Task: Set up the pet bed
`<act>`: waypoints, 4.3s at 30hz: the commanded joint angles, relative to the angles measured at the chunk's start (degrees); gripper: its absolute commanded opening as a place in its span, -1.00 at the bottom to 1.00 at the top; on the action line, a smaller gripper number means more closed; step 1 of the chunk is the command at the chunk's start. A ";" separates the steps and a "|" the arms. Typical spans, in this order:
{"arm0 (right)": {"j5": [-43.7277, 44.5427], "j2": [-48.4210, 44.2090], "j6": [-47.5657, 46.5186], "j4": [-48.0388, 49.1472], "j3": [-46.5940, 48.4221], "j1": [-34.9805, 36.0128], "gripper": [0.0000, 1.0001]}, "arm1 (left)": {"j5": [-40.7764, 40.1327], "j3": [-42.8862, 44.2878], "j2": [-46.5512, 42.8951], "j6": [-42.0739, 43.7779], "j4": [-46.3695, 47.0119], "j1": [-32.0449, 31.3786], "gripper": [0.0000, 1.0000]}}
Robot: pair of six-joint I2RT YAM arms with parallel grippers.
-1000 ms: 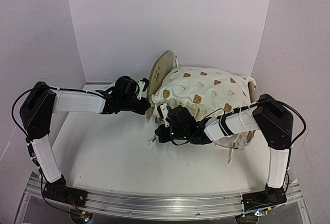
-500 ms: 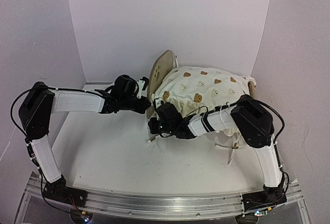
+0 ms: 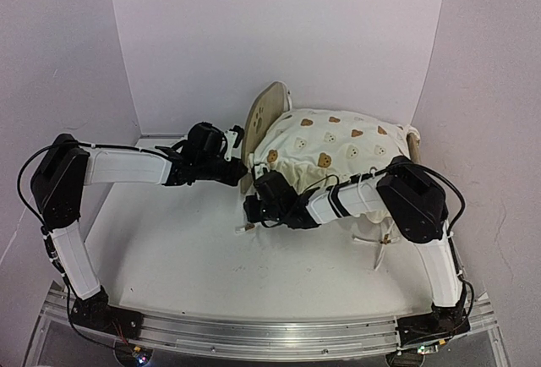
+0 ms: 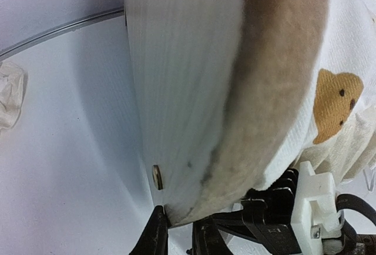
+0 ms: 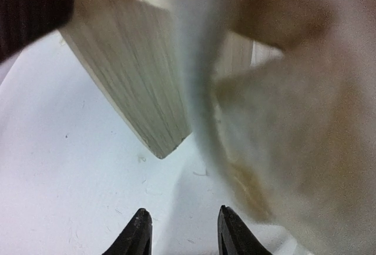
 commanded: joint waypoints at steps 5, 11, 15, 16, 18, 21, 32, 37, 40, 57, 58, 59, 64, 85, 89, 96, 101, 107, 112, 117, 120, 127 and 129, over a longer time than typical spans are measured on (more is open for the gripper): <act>3.73 2.39 0.01 -5.10 -0.62 -1.66 -0.12 | 4.27 6.42 -7.06 -2.74 13.24 -0.60 -1.00; 7.43 5.97 -0.35 -9.78 4.78 -1.23 -0.17 | 4.99 6.17 -6.82 -3.41 13.24 -0.60 -1.00; 10.29 6.46 0.71 -13.06 4.06 -0.63 -0.31 | 4.44 5.83 -7.14 -3.24 13.24 -0.60 -1.00; 10.64 6.61 0.71 -13.41 4.14 -0.48 -0.36 | 4.42 5.87 -7.08 -3.16 13.24 -0.64 -1.00; 12.00 6.98 0.25 -14.47 4.66 -0.15 -0.49 | 4.40 5.92 -7.05 -3.15 13.24 -0.60 -1.00; 13.84 5.93 -1.93 -14.83 4.96 0.36 -0.94 | 4.34 5.71 -6.87 -3.22 13.28 -0.60 -1.00; -8.59 -10.03 -5.26 -2.80 -6.33 0.34 -1.00 | 2.48 2.42 -5.69 -3.46 13.33 -0.60 -1.00; -15.85 -15.55 -3.98 -1.70 -12.69 0.37 -1.00 | 1.79 1.28 -4.93 -2.99 13.37 -0.60 -1.00; -20.54 -17.98 -4.61 -0.69 -15.06 0.40 -1.00 | 1.86 0.65 -3.93 -2.82 13.41 -0.62 -1.00; -3.52 -10.78 -10.91 -3.29 -5.16 0.17 -0.07 | 6.11 4.08 -9.51 -4.01 13.33 -0.60 -1.00; -3.95 -10.27 -10.82 -2.18 -4.83 0.33 -0.07 | 6.48 4.29 -9.63 -4.02 13.33 -0.60 -1.00; -4.36 -9.81 -10.62 -0.78 -4.71 0.51 -0.07 | 6.86 4.44 -9.80 -4.01 13.33 -0.67 -1.00; -4.11 -6.34 -8.72 2.83 -3.50 0.98 -0.09 | 7.05 5.57 -11.24 -3.15 13.24 -0.69 -1.00; 10.68 0.79 -3.01 -5.04 4.81 1.30 0.00 | 7.51 6.80 -9.60 -2.74 13.33 -0.71 -1.00; 7.79 -7.31 -7.11 -0.42 -3.23 0.83 -0.14 | 5.93 6.68 -9.83 -1.93 13.33 -0.69 -1.00; -17.18 -12.88 -32.63 4.81 -9.30 -0.35 -0.11 | 6.17 8.15 -9.77 -0.61 13.31 -0.69 -1.00; -11.72 -9.84 -33.81 6.29 -6.64 -0.45 -0.31 | 6.17 8.99 -9.71 -0.54 13.33 -0.69 -1.00; -2.10 -3.95 -22.12 22.33 -8.36 -0.42 -0.50 | 7.72 10.79 -9.42 -1.04 13.24 -0.69 -1.00; 6.22 -0.80 -16.34 18.85 -4.25 -0.40 -0.43 | 8.13 10.20 -9.90 -1.11 13.27 -0.69 -1.00; 10.41 1.26 -13.11 18.10 -1.99 -0.92 -0.25 | 8.66 9.96 -9.40 -1.60 13.32 -0.69 -1.00; 12.80 2.65 -11.82 17.47 -0.32 -1.38 -0.16 | 8.81 10.13 -9.23 -1.83 13.28 -0.69 -1.00; 18.28 5.69 -15.76 20.97 2.36 -1.95 0.00 | 8.13 9.53 -9.75 -1.80 13.33 -0.69 -1.00; 20.28 7.14 -18.25 24.18 3.34 -1.94 0.03 | 8.15 9.44 -9.69 -1.98 13.33 -0.69 -1.00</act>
